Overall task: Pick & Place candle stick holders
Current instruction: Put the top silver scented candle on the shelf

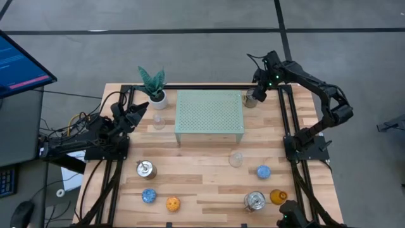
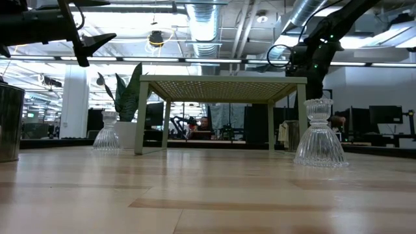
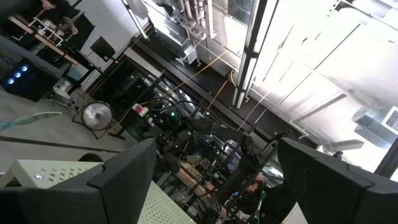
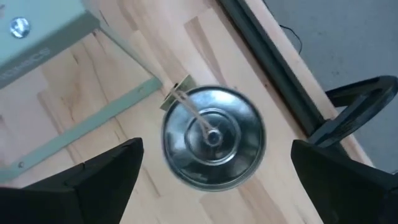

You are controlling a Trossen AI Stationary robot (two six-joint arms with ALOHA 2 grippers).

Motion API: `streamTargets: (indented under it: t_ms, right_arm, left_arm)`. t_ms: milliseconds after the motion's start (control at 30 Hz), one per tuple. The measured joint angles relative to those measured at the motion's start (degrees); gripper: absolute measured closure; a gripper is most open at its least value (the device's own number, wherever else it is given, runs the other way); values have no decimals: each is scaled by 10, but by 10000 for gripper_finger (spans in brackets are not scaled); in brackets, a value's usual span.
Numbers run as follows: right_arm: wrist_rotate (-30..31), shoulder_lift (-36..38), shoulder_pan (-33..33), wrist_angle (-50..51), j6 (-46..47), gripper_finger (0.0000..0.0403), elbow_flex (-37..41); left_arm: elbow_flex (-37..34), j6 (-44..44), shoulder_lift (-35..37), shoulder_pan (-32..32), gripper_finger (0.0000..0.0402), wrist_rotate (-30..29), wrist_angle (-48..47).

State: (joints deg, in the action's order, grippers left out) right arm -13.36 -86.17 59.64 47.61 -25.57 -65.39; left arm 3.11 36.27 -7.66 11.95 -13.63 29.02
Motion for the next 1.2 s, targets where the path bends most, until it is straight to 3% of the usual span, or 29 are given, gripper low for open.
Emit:
streamTargets:
  t_ms: [467,1200]
  right_arm:
    - [-4,-60,-1,5,-29,3,0]
    - [7,-94,-27,-21,-61,3,0]
  left_arm:
    - [0,0,0,0,64,0,0]
    - [0,0,0,0,64,0,0]
